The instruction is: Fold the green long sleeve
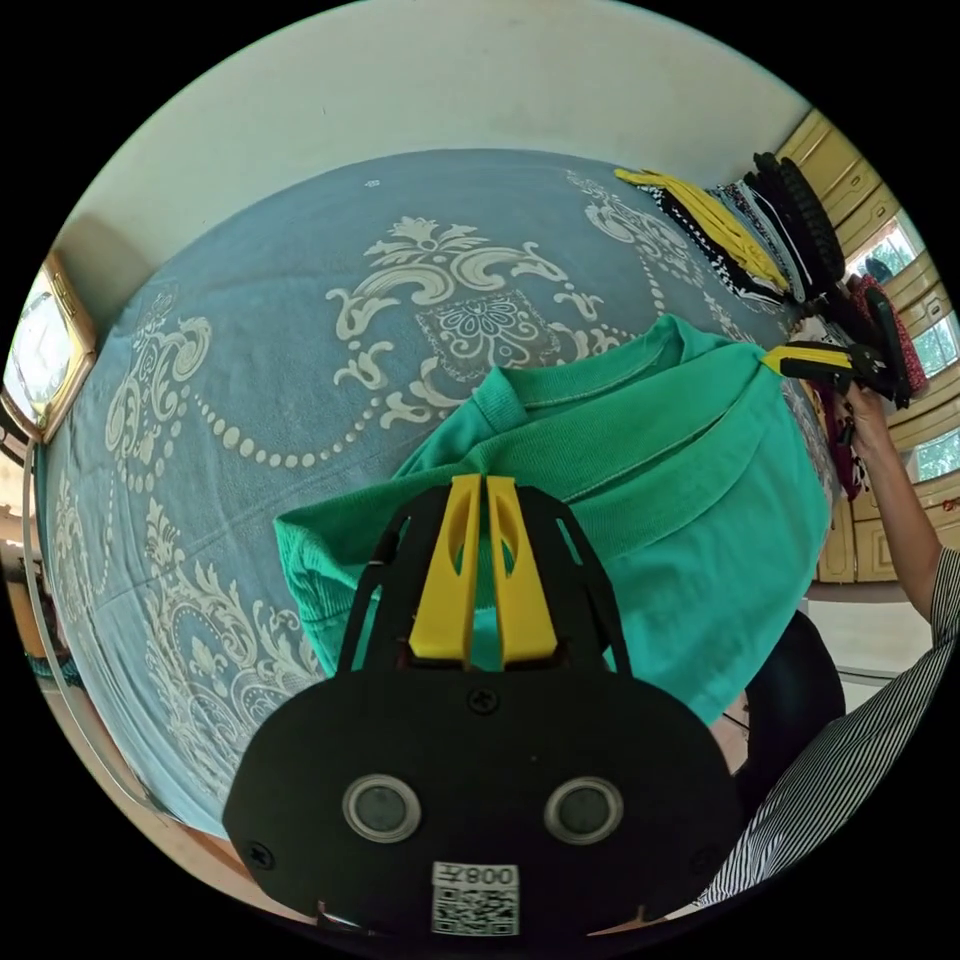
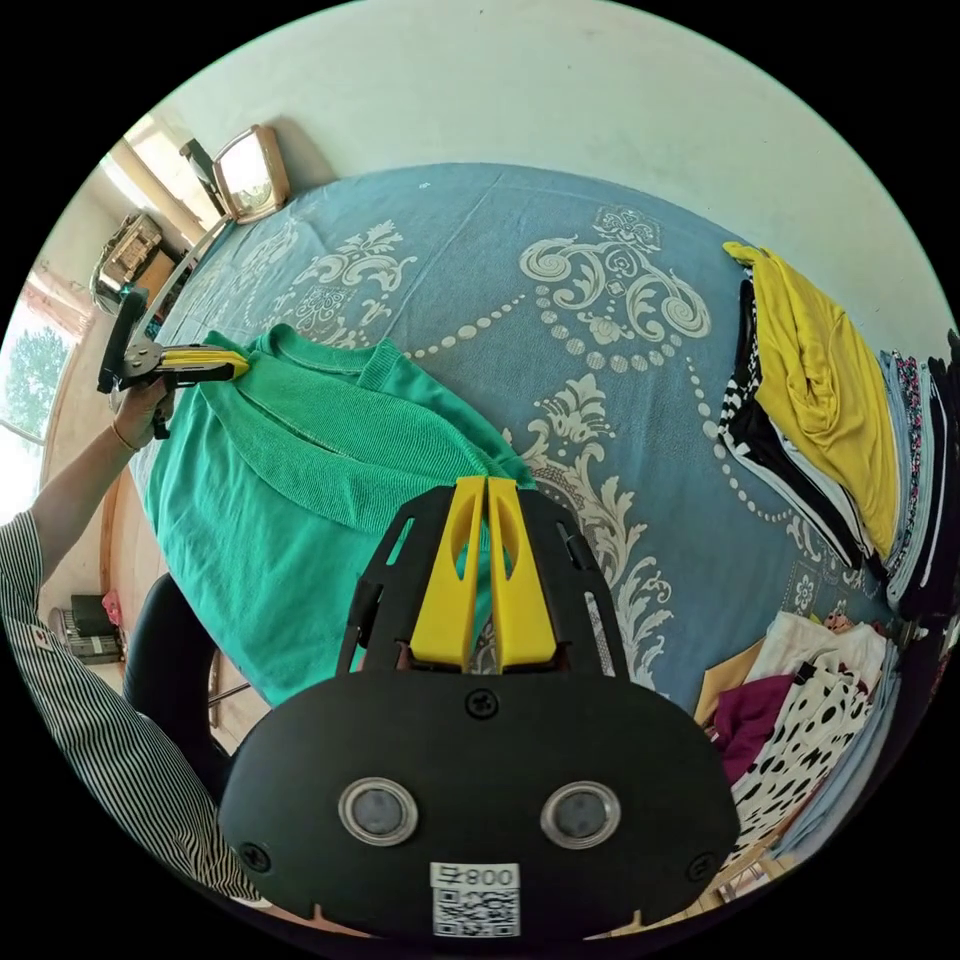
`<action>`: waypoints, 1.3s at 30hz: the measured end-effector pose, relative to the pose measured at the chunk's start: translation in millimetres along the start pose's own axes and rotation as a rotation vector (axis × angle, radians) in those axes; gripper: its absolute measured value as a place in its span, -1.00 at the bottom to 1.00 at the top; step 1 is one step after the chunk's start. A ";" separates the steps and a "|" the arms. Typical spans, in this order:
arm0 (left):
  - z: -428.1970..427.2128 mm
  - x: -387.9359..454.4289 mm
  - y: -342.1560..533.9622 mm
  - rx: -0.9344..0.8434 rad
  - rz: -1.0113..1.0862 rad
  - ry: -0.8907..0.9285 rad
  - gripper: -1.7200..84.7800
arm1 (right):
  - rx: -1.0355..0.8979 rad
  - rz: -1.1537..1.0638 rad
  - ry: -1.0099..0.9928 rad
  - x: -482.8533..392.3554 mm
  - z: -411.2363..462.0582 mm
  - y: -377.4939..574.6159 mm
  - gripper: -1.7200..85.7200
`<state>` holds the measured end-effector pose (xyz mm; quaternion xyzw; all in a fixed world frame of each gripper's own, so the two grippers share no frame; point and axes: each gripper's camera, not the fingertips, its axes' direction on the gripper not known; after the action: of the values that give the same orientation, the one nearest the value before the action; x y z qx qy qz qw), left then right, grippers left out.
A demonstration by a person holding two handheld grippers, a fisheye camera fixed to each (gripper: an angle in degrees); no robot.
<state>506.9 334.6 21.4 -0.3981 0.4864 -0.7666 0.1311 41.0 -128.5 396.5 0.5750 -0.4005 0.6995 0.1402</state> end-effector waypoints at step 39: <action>-35.6 106.6 35.5 0.062 0.296 -0.077 -0.83 | -0.011 -0.445 0.089 -109.7 -79.5 -8.9 -0.96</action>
<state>404.8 277.2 35.2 -0.3468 0.5107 -0.7377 0.2734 24.6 -36.5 298.0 0.6169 -0.2610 0.6741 0.3115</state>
